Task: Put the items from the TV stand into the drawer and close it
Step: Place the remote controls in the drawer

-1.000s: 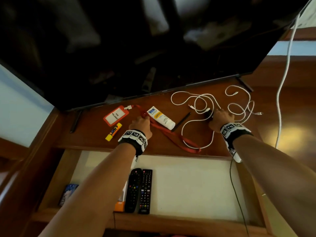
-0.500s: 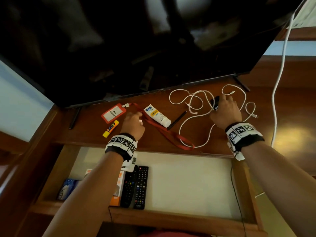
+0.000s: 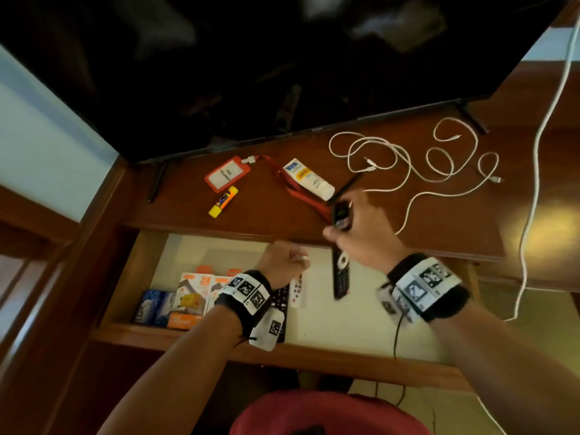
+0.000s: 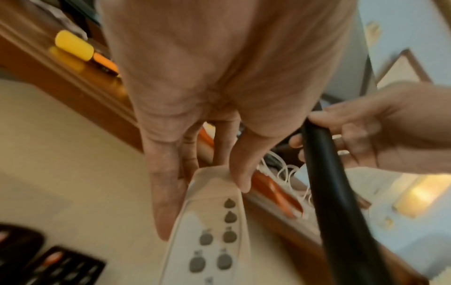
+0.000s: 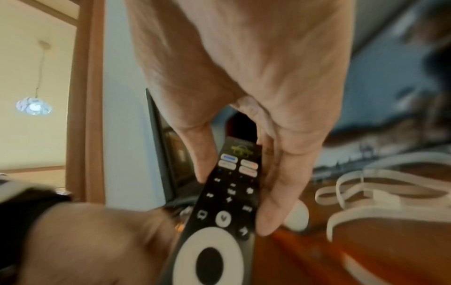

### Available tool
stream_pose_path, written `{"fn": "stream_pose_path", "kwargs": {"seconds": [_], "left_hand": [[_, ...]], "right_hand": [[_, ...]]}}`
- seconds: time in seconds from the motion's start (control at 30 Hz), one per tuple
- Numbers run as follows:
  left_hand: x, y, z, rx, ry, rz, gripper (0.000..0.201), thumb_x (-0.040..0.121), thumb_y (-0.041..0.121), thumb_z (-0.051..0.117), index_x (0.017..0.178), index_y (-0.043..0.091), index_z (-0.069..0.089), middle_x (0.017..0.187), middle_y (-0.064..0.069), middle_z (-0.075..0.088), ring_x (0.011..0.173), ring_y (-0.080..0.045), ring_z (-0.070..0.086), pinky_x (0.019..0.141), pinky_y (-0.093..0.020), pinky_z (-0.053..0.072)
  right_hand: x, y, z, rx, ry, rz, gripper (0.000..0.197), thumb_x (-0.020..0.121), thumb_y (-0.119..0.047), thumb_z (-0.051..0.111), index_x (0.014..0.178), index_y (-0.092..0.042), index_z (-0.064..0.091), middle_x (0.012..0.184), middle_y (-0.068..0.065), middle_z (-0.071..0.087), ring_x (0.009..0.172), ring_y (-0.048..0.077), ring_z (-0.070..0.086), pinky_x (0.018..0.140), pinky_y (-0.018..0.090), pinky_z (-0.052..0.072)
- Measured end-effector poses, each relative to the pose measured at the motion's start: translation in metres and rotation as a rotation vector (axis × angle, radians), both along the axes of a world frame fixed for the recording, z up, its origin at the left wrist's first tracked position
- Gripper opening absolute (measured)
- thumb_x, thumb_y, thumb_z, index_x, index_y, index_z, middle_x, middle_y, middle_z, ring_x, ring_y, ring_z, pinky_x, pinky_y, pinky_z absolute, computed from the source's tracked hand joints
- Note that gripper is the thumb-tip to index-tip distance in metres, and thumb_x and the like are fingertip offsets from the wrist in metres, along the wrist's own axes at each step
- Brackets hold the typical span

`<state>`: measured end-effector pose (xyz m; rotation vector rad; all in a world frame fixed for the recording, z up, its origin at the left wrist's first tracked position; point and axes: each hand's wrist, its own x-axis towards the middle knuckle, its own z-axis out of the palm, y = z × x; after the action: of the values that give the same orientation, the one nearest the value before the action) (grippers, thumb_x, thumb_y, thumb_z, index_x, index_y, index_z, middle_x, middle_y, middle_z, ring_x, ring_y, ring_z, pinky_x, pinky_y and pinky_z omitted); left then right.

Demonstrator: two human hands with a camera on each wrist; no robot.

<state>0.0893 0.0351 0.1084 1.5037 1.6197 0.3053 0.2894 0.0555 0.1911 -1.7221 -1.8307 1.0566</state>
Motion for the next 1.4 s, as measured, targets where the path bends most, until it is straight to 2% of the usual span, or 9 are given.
{"fn": "stream_pose_path", "kwargs": {"seconds": [0.2, 0.33, 0.57, 0.67, 0.8, 0.97, 1.03, 1.3, 1.4], "left_hand": [[0.004, -0.006, -0.049, -0.195, 0.168, -0.115, 0.022, 0.090, 0.028, 0.073, 0.082, 0.008, 0.075, 0.077, -0.002, 0.067, 0.074, -0.020, 0.065, 0.056, -0.024, 0.044], [0.010, -0.011, -0.070, -0.167, 0.280, -0.223, 0.051, 0.094, 0.034, 0.068, 0.052, 0.011, 0.050, 0.053, -0.005, 0.050, 0.050, -0.023, 0.050, 0.050, -0.029, 0.036], [0.015, -0.014, -0.081, -0.144, 0.425, -0.357, 0.019, 0.098, 0.026, 0.058, 0.092, 0.009, 0.063, 0.105, -0.017, 0.064, 0.099, -0.038, 0.062, 0.083, -0.043, 0.053], [0.013, -0.011, -0.085, -0.135, 0.473, -0.419, 0.025, 0.096, 0.024, 0.062, 0.110, 0.004, 0.067, 0.114, -0.019, 0.067, 0.106, -0.039, 0.064, 0.090, -0.046, 0.055], [0.010, -0.010, -0.081, -0.171, 0.527, -0.520, 0.022, 0.094, 0.016, 0.062, 0.111, 0.005, 0.071, 0.108, -0.018, 0.071, 0.098, -0.039, 0.068, 0.086, -0.048, 0.059], [0.007, -0.011, -0.075, -0.137, 0.610, -0.653, 0.020, 0.084, 0.013, 0.071, 0.103, 0.007, 0.072, 0.102, -0.012, 0.072, 0.096, -0.035, 0.069, 0.080, -0.041, 0.057], [0.006, -0.012, -0.073, -0.101, 0.638, -0.687, 0.012, 0.084, 0.012, 0.072, 0.092, 0.007, 0.065, 0.104, -0.014, 0.069, 0.100, -0.036, 0.066, 0.082, -0.043, 0.056], [0.001, -0.015, -0.069, -0.080, 0.557, -0.559, 0.030, 0.089, 0.010, 0.070, 0.118, 0.002, 0.064, 0.120, -0.018, 0.057, 0.109, -0.039, 0.062, 0.091, -0.047, 0.054], [-0.008, -0.007, -0.050, -0.008, 0.461, -0.362, 0.014, 0.091, 0.008, 0.063, 0.104, 0.005, 0.068, 0.109, -0.014, 0.058, 0.106, -0.037, 0.064, 0.084, -0.043, 0.053]], "right_hand": [[-0.032, -0.032, -0.101, -0.228, -0.059, 0.158, 0.052, 0.078, -0.027, 0.082, 0.117, -0.027, 0.049, 0.099, 0.003, 0.065, 0.080, 0.018, 0.067, 0.062, 0.031, 0.058], [-0.039, -0.027, -0.141, -0.305, -0.128, 0.140, 0.042, 0.079, -0.020, 0.079, 0.109, -0.019, 0.050, 0.098, 0.007, 0.065, 0.082, 0.023, 0.065, 0.062, 0.035, 0.057], [-0.044, -0.017, -0.186, -0.333, -0.220, 0.098, 0.030, 0.082, -0.022, 0.075, 0.102, -0.014, 0.054, 0.096, 0.008, 0.066, 0.086, 0.029, 0.065, 0.053, 0.024, 0.038], [-0.042, -0.019, -0.196, -0.358, -0.262, 0.149, 0.033, 0.083, -0.029, 0.075, 0.106, -0.011, 0.059, 0.105, 0.011, 0.069, 0.096, 0.033, 0.065, 0.068, 0.029, 0.041], [-0.036, -0.024, -0.198, -0.371, -0.306, 0.233, 0.064, 0.079, -0.030, 0.079, 0.136, -0.014, 0.052, 0.122, 0.013, 0.067, 0.111, 0.035, 0.064, 0.088, 0.035, 0.049], [-0.044, -0.030, -0.189, -0.461, -0.259, 0.183, 0.078, 0.076, -0.012, 0.079, 0.142, -0.016, 0.038, 0.109, 0.016, 0.068, 0.091, 0.034, 0.072, 0.067, 0.036, 0.059], [-0.051, -0.031, -0.187, -0.457, -0.264, 0.182, 0.078, 0.077, -0.010, 0.077, 0.144, -0.014, 0.035, 0.109, 0.017, 0.069, 0.090, 0.034, 0.072, 0.070, 0.039, 0.060], [-0.067, -0.037, -0.180, -0.457, -0.238, 0.181, 0.075, 0.085, -0.010, 0.070, 0.148, -0.011, 0.029, 0.108, 0.016, 0.067, 0.085, 0.031, 0.068, 0.069, 0.037, 0.054], [-0.064, -0.033, -0.155, -0.359, -0.285, 0.183, 0.046, 0.086, -0.014, 0.066, 0.129, -0.007, 0.052, 0.113, 0.017, 0.069, 0.098, 0.034, 0.069, 0.079, 0.037, 0.057]]}}
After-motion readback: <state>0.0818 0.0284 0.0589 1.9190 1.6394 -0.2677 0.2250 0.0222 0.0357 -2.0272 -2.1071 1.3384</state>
